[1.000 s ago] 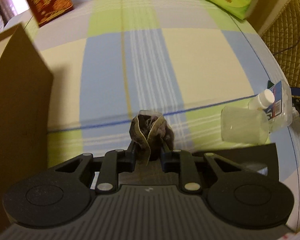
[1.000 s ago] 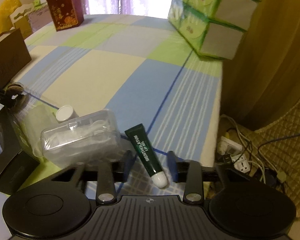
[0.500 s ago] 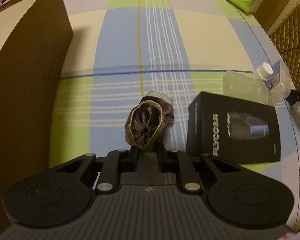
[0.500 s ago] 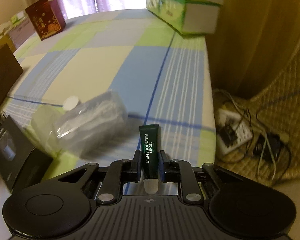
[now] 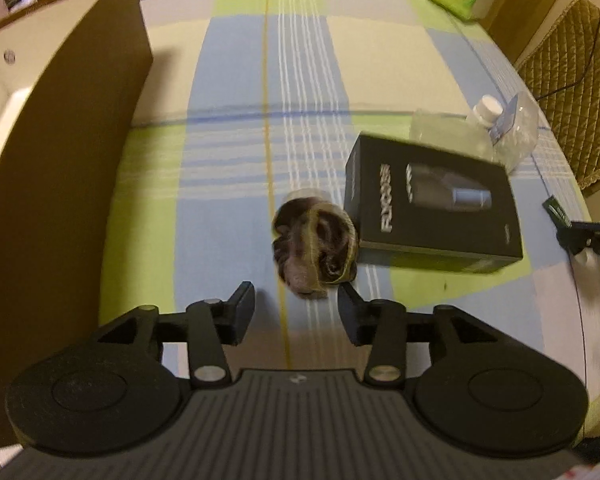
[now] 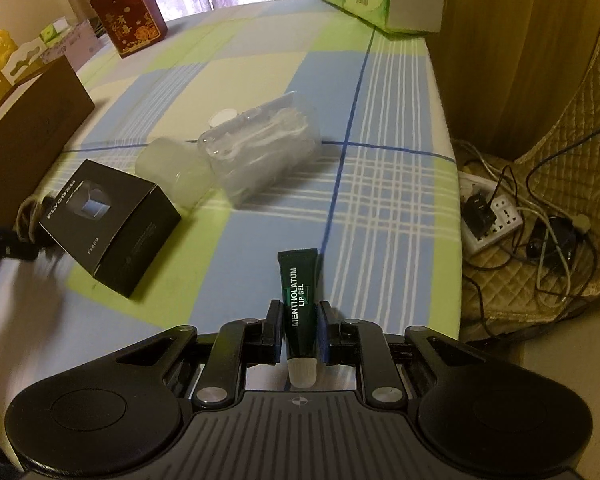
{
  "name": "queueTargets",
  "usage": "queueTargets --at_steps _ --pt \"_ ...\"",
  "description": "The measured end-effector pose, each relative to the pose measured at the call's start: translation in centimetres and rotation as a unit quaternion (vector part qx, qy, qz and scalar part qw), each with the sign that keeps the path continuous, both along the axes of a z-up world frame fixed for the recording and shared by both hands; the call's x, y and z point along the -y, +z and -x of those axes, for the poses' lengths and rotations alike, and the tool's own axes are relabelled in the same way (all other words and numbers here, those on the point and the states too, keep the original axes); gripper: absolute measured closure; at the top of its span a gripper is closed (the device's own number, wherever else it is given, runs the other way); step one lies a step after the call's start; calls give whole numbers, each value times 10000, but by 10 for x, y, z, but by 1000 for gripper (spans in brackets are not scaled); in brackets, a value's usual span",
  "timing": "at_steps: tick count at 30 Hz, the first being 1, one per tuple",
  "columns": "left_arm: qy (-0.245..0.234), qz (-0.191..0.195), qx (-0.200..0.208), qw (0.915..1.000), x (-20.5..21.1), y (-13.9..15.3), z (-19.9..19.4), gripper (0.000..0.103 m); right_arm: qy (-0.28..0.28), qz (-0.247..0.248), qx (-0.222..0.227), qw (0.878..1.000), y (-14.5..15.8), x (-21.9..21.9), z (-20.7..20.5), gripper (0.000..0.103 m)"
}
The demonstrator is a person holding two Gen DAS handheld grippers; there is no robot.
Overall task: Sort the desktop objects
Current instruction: 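Lift the pouch and lip gel and carry both over the box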
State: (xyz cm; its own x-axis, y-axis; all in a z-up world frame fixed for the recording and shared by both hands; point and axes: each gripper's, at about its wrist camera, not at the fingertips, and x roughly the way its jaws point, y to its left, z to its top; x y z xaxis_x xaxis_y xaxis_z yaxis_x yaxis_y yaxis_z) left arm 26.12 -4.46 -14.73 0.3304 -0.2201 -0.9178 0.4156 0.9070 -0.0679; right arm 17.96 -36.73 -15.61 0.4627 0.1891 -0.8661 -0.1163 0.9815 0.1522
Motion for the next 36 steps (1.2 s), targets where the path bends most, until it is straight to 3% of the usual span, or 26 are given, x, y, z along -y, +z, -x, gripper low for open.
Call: queueTargets --at_steps 2,6,9,11,14,25,31,36 --pt "-118 70 185 9997 6 4 0 44 -4 39 13 10000 0 -2 0 89" --pt "-438 20 434 9981 19 5 2 42 53 110 95 9999 -1 -3 3 89" --pt "-580 -76 495 9971 27 -5 -2 50 65 106 148 9998 -2 -3 5 89" --pt "-572 -215 496 9969 28 -12 -3 73 42 92 156 9998 -2 -3 5 89" --pt "-414 -93 456 9981 19 -14 -3 81 87 177 201 9996 -2 -5 6 89" --pt "-162 69 259 9995 -3 -7 29 85 181 448 186 9987 -3 -19 13 89" --pt "-115 325 123 9993 -11 1 51 86 51 162 -102 9998 2 -25 20 89" --pt "-106 592 198 9980 -20 20 65 86 132 -120 -39 9998 26 -39 33 89"
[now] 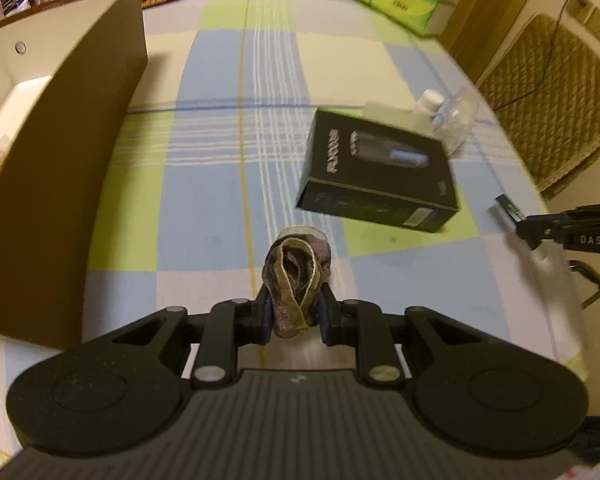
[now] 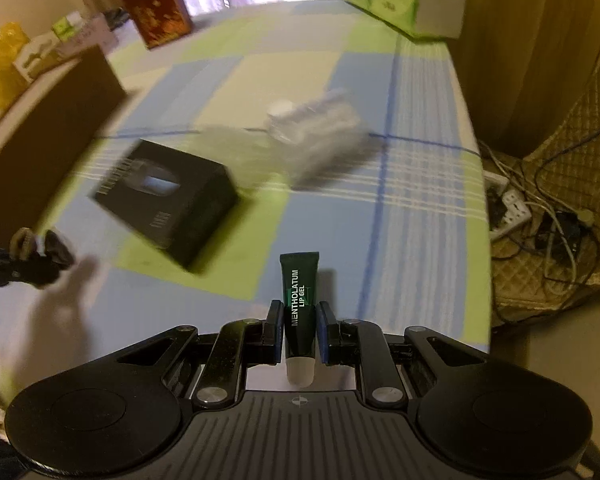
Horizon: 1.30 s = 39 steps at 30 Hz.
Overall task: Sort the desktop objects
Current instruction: 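Lift the pouch and lip gel and carry both over the box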
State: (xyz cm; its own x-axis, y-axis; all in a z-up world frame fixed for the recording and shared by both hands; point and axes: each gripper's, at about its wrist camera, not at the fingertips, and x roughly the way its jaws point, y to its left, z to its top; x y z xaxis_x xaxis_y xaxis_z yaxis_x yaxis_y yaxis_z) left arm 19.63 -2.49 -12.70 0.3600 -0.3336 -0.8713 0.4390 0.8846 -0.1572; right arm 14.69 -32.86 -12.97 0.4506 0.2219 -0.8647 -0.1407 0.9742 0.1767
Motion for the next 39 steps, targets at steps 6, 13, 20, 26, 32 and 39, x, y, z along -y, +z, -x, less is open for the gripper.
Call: queueTargets --at_steps 6,13,20,26,32,39 --pt "-56 236 217 9995 -17 30 16 86 601 -333 187 9975 34 -38 15 89" --pt "126 346 428 9984 -50 61 30 86 1498 -473 385 9868 59 -95 23 89" --pt "409 330 688 9962 -89 88 34 86 2155 -779 617 9714 76 -146 16 89" --pt "673 281 907 9932 -124 104 24 86 2519 -1082 799 9584 89 -192 3 89" --pt "838 162 1070 9906 -160 115 9 86 2640 -1210 935 9523 96 -238 -15 89" --pt "926 83 1148 9890 -201 120 -11 86 2799 -1372 1018 9447 103 -296 -32 89"
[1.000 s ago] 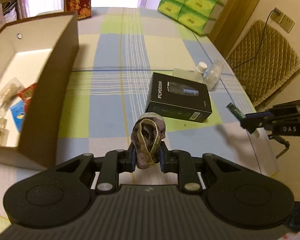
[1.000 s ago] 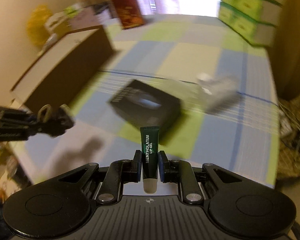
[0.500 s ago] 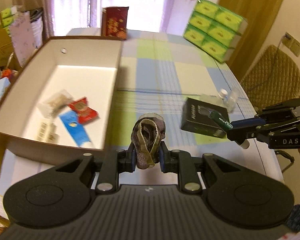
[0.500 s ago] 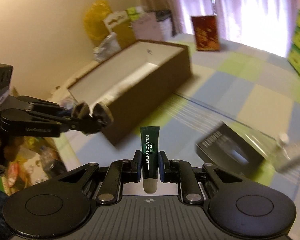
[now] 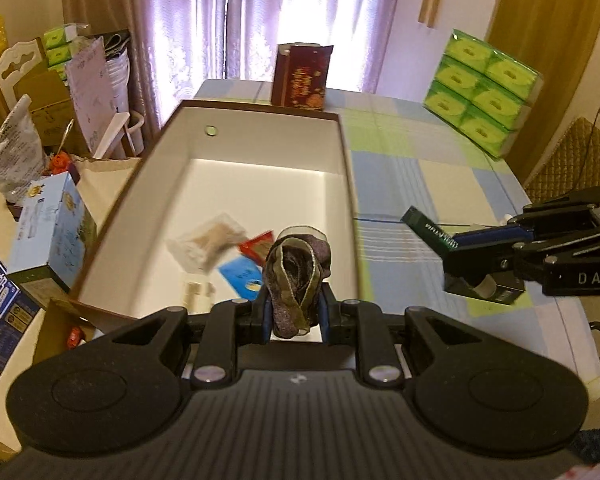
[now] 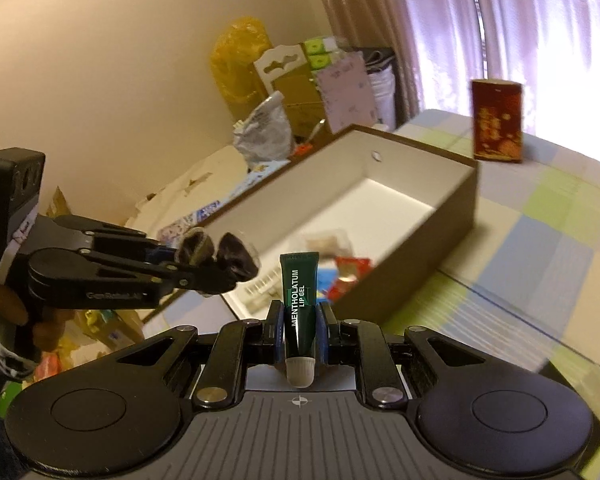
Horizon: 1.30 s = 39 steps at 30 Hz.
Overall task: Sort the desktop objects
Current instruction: 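Lift the pouch and lip gel and carry both over the box, then open both tools to drop the pouch and lip gel into the box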
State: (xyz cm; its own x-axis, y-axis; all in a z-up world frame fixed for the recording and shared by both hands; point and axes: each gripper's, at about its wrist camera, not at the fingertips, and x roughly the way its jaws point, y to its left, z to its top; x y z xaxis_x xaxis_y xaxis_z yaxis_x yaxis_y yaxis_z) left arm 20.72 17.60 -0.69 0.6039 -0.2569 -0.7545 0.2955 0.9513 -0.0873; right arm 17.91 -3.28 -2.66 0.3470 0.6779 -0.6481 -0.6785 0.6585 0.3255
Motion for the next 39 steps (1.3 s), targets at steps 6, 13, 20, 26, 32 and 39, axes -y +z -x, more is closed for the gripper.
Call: queueTargets --at_steps 6,13,20,26,32,39 --pt "-115 -37 36 9999 -25 -2 -23 86 -154 157 -17 9998 -9 -39 -15 89" --pt "-213 -133 -77 9997 -46 -12 -70 86 -592 539 222 9965 -19 -77 -43 89" --pt "-415 -174 -192 9988 -50 -24 -131 85 -837 876 195 9924 -37 -105 -86 89" --pt "-575 -338 -430 9968 -43 -48 -175 85 -919 1159 28 9890 -52 -120 -116 89" --pt "-769 -512 -528 9943 -32 -66 -200 85 -1016 1407 -82 9848 -69 -128 -138 89" --pt "-963 -731 -608 9908 -24 -86 -229 85 -1035 1642 -168 9808 -85 -130 -160 89"
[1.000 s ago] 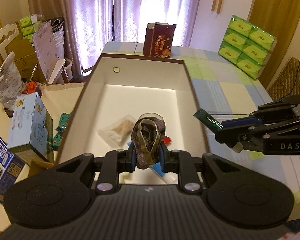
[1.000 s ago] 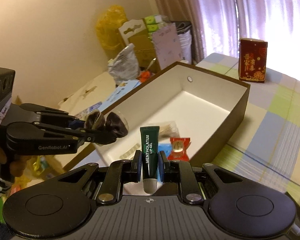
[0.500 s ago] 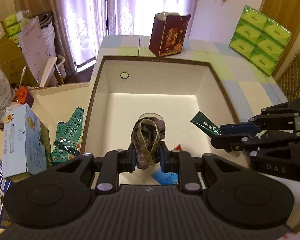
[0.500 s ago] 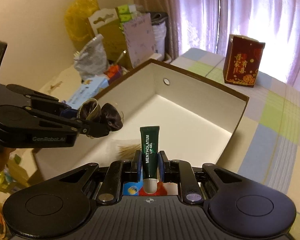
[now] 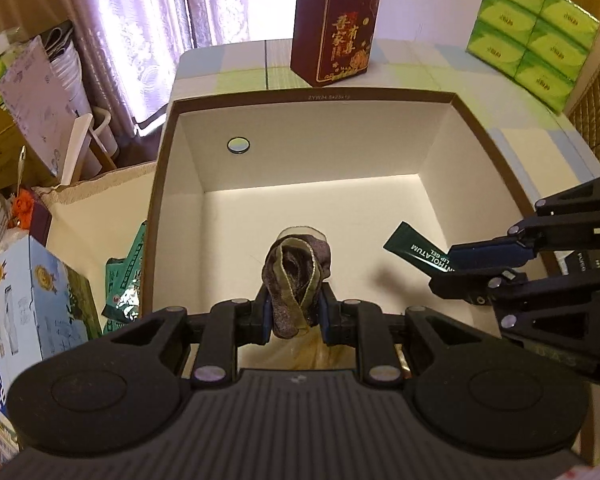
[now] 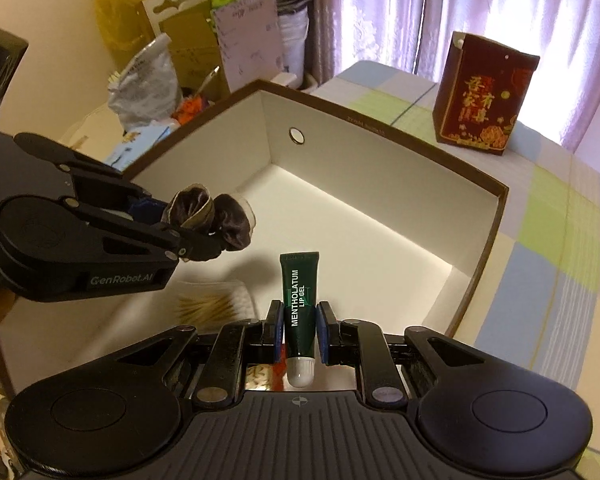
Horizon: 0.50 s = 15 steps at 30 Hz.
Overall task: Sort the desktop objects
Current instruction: 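Open both tools to drop the pouch and lip gel into the box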
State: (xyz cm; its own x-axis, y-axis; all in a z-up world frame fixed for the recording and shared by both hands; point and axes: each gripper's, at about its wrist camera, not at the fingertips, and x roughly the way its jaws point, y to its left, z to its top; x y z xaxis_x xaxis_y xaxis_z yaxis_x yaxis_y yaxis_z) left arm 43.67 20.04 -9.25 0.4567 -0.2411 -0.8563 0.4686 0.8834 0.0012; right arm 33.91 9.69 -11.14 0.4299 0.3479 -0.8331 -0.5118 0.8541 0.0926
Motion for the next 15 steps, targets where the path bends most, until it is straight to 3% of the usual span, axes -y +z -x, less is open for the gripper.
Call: queueTargets --at_steps 6,15 --pt "-159 -83 -63 9998 6 -14 -19 82 39 86 -11 10000 -5 -2 -12 89" --pt "-345 -186 -79 9992 13 -23 -31 67 73 80 -111 9999 -11 -1 -21 89"
